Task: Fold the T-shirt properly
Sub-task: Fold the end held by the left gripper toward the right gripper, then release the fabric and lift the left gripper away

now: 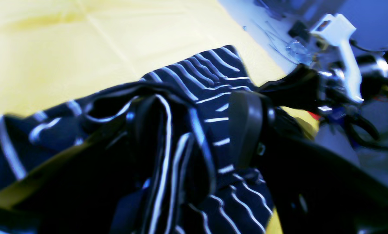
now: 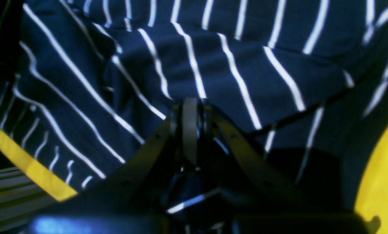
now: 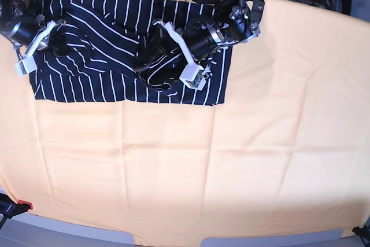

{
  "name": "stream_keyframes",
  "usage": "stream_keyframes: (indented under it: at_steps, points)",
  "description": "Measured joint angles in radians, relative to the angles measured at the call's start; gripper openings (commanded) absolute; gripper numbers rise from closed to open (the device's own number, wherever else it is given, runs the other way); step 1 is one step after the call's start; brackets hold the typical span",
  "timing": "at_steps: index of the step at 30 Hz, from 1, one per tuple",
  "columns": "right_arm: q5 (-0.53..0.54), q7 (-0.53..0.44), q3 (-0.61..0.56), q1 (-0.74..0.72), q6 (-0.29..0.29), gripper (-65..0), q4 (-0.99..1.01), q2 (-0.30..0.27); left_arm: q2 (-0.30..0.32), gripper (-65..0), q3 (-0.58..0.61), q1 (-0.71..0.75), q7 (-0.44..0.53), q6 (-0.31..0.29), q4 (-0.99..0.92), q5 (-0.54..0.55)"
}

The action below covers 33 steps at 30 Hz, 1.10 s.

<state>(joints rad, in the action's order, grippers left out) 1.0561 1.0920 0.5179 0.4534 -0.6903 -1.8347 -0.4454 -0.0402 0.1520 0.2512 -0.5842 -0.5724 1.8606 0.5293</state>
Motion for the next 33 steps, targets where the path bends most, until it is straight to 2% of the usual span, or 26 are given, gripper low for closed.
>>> stream_keyframes:
  at_steps: [2, 3, 5, 8, 9, 10, 13, 15, 19, 22, 26, 30, 33]
  points:
    - [0.0, 0.009, 0.0, 0.0, 0.0, -60.3, 0.0, 0.0, 0.001, -29.9, 0.0, 0.0, 0.004, -0.057, 0.0, 0.04]
    - [0.0, 0.011, 0.0, 0.001, 0.0, -60.3, 0.0, 0.0, -0.001, -29.9, 0.0, 0.0, 0.004, -0.057, 0.0, 0.039]
    - [0.0, 0.014, 0.0, 0.0, 0.0, -60.3, 0.0, 0.0, -0.001, -29.9, 0.0, 0.0, 0.013, -0.027, 0.0, 0.031]
    - [0.0, 0.02, 0.0, 0.0, 0.0, -60.3, 0.0, 0.0, -0.01, -29.9, 0.0, 0.0, 0.027, 0.066, 0.0, -0.011]
    - [0.0, 0.019, 0.0, 0.0, 0.0, -60.3, 0.0, 0.0, -0.015, -30.0, 0.0, -0.001, 0.027, 0.071, 0.0, -0.028]
    - [0.002, 0.019, 0.0, 0.0, 0.0, -60.3, 0.0, 0.0, -0.015, -31.2, -0.001, -0.002, 0.027, 0.063, 0.0, -0.03]
    - [0.024, 0.02, 0.0, 0.0, 0.0, -60.3, 0.0, 0.0, -0.016, -37.0, 0.001, -0.021, 0.075, -0.093, -0.001, -0.063]
    - [0.027, 0.019, 0.0, 0.0, 0.0, -60.3, 0.0, 0.0, -0.024, -39.8, 0.005, -0.043, 0.093, -0.094, -0.001, -0.124]
    - [0.026, 0.02, 0.0, 0.0, 0.0, -60.3, 0.0, 0.0, -0.029, -45.6, 0.003, -0.067, 0.091, -0.036, -0.001, -0.198]
    - [0.027, 0.019, 0.0, 0.0, 0.0, -60.3, 0.0, 0.0, -0.032, -65.0, 0.004, -0.078, 0.091, -0.034, -0.001, -0.198]
    - [0.026, 0.019, 0.0, 0.0, 0.0, -60.3, 0.0, 0.0, -0.031, -65.0, 0.001, -0.078, 0.088, -0.03, 0.038, -0.199]
    - [0.026, 0.021, 0.0, 0.0, 0.0, -60.3, 0.0, 0.0, -0.031, -65.0, -0.062, -0.077, 0.043, -0.033, 0.116, -0.226]
    - [0.026, 0.021, 0.0, 0.0, 0.0, -60.3, 0.0, 0.0, -0.012, -65.0, -0.117, -0.077, -0.033, 0.098, 0.147, -0.265]
